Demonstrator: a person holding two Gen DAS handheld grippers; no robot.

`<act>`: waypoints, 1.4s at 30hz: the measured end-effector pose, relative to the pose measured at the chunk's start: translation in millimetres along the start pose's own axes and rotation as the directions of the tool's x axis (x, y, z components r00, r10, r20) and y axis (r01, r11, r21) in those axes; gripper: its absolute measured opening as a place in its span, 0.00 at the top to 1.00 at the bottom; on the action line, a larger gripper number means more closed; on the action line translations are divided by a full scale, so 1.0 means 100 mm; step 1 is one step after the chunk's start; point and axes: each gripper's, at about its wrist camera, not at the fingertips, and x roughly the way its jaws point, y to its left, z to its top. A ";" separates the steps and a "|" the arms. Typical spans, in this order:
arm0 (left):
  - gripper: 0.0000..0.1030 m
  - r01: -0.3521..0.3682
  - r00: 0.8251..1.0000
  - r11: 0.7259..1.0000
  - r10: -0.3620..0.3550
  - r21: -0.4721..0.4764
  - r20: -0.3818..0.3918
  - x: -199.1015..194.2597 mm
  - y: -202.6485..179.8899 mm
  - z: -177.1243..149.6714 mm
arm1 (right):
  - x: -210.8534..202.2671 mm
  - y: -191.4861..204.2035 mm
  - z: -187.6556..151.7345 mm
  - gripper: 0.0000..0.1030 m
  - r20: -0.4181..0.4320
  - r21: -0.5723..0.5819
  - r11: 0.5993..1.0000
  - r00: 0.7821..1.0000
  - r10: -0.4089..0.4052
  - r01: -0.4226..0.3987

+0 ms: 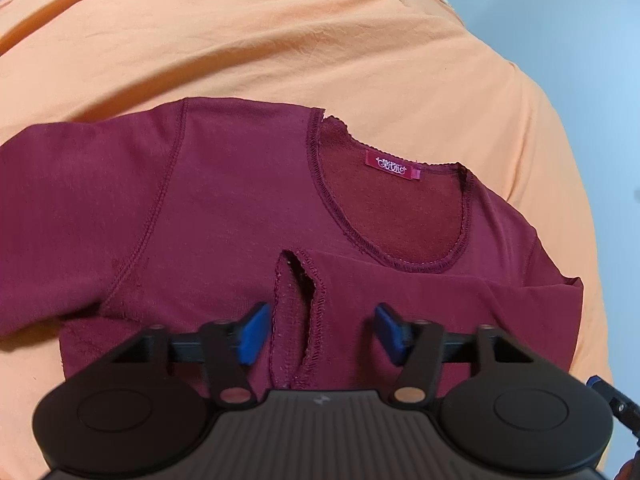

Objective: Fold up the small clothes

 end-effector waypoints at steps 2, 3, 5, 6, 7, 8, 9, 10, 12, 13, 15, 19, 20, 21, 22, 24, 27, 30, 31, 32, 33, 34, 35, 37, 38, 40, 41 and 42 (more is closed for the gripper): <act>0.69 -0.004 1.000 1.000 0.004 0.012 -0.008 0.01 -0.01 0.02 | 0.01 0.01 0.00 0.43 0.000 0.000 1.000 1.000 -0.001 0.001; 0.79 -0.010 1.000 1.000 0.010 0.017 -0.009 0.01 -0.01 0.02 | 0.01 0.00 0.01 0.43 -0.002 -0.001 1.000 1.000 -0.001 0.001; 0.87 -0.016 1.000 1.000 0.016 0.020 -0.005 -0.02 0.01 0.03 | 0.02 0.01 0.01 0.43 -0.002 -0.001 1.000 1.000 -0.002 0.002; 0.90 -0.020 1.000 1.000 0.020 0.017 0.000 -0.05 0.02 0.04 | 0.03 0.01 0.01 0.43 -0.002 0.001 1.000 1.000 -0.003 0.003; 0.92 -0.020 1.000 1.000 0.019 0.013 0.007 -0.09 0.04 0.04 | 0.05 0.01 0.02 0.43 -0.002 0.002 1.000 1.000 -0.005 0.005; 0.93 -0.017 1.000 1.000 0.017 0.010 0.018 -0.14 0.05 0.04 | 0.06 0.02 0.02 0.43 -0.002 0.003 1.000 1.000 -0.006 0.006; 0.93 -0.015 0.999 1.000 0.015 0.006 0.028 -0.18 0.06 0.04 | 0.06 0.01 0.03 0.43 -0.001 0.004 1.000 1.000 -0.007 0.007; 0.94 -0.012 0.999 1.000 0.012 0.001 0.039 -0.22 0.08 0.05 | 0.06 0.01 0.03 0.43 0.001 0.005 1.000 1.000 -0.009 0.009; 0.95 0.001 0.999 1.000 0.000 -0.019 0.053 -0.29 0.14 0.06 | 0.08 0.00 0.05 0.43 0.003 0.006 1.000 1.000 -0.012 0.012; 0.95 0.004 0.998 0.999 -0.002 -0.032 0.058 -0.32 0.17 0.07 | 0.09 0.00 0.05 0.43 0.004 0.009 1.000 1.000 -0.015 0.015; 0.95 0.006 0.998 0.999 -0.003 -0.047 0.059 -0.36 0.25 0.08 | 0.10 -0.02 0.07 0.43 0.004 0.018 1.000 1.000 -0.019 0.019; 0.95 0.017 1.000 0.999 -0.017 -0.046 0.013 -0.29 0.28 0.09 | 0.12 -0.06 0.12 0.43 0.006 0.034 0.999 1.000 -0.025 0.025; 0.95 0.019 1.000 0.999 -0.018 -0.041 0.006 -0.28 0.27 0.09 | 0.12 -0.07 0.12 0.43 0.008 0.037 0.999 1.000 -0.025 0.025; 0.94 0.026 1.000 0.999 -0.026 -0.039 0.001 -0.26 0.26 0.08 | 0.12 -0.07 0.13 0.43 0.009 0.037 0.999 1.000 -0.026 0.025; 0.91 0.028 1.000 0.999 -0.028 -0.042 -0.001 -0.25 0.25 0.08 | 0.12 -0.07 0.13 0.42 0.009 0.036 0.999 1.000 -0.027 0.026; 0.81 0.034 0.999 0.998 -0.034 -0.052 -0.001 -0.23 0.24 0.08 | 0.12 -0.07 0.14 0.41 0.008 0.035 0.999 1.000 -0.029 0.029; 0.68 0.029 1.000 0.998 -0.030 -0.064 -0.008 -0.20 0.22 0.08 | 0.11 -0.07 0.13 0.41 0.007 0.035 0.999 1.000 -0.030 0.029; 0.65 0.053 0.999 0.995 -0.053 -0.083 0.009 -0.27 0.22 0.08 | 0.10 -0.08 0.13 0.41 0.009 0.038 0.999 1.000 -0.030 0.030; 0.58 0.056 0.998 0.995 -0.055 -0.082 0.017 -0.30 0.22 0.08 | 0.10 -0.08 0.12 0.41 0.010 0.039 0.999 0.999 -0.030 0.030; 0.56 0.056 0.998 0.995 -0.055 -0.083 0.020 -0.31 0.21 0.07 | 0.10 -0.08 0.12 0.41 0.009 0.041 0.999 0.999 -0.032 0.032; 0.56 0.053 0.999 0.995 -0.052 -0.085 0.016 -0.32 0.22 0.07 | 0.10 -0.09 0.11 0.41 0.008 0.042 0.999 0.999 -0.032 0.032; 0.56 0.056 0.998 0.994 -0.054 -0.093 0.016 -0.33 0.23 0.07 | 0.11 -0.09 0.11 0.41 0.005 0.043 0.999 0.999 -0.032 0.032; 0.56 0.068 0.998 0.992 -0.065 -0.103 0.025 -0.36 0.23 0.07 | 0.11 -0.09 0.12 0.41 0.003 0.044 0.998 0.999 -0.034 0.034; 0.55 0.091 0.996 0.990 -0.088 -0.108 0.033 -0.39 0.23 0.08 | 0.12 -0.08 0.13 0.40 0.007 0.043 0.999 0.999 -0.032 0.031; 0.55 0.097 0.995 0.990 -0.094 -0.103 0.028 -0.38 0.22 0.08 | 0.13 -0.08 0.13 0.40 0.008 0.042 0.999 0.999 -0.031 0.031; 0.55 0.114 0.993 0.988 -0.111 -0.100 0.028 -0.38 0.19 0.07 | 0.14 -0.08 0.13 0.39 0.003 0.040 0.999 1.000 -0.029 0.029; 0.55 0.130 0.991 0.987 -0.127 -0.098 0.035 -0.39 0.18 0.08 | 0.15 -0.08 0.13 0.39 0.003 0.039 0.999 1.000 -0.028 0.028; 0.53 0.133 0.991 0.987 -0.130 -0.090 0.038 -0.39 0.16 0.08 | 0.14 -0.08 0.13 0.39 0.005 0.038 0.999 1.000 -0.028 0.028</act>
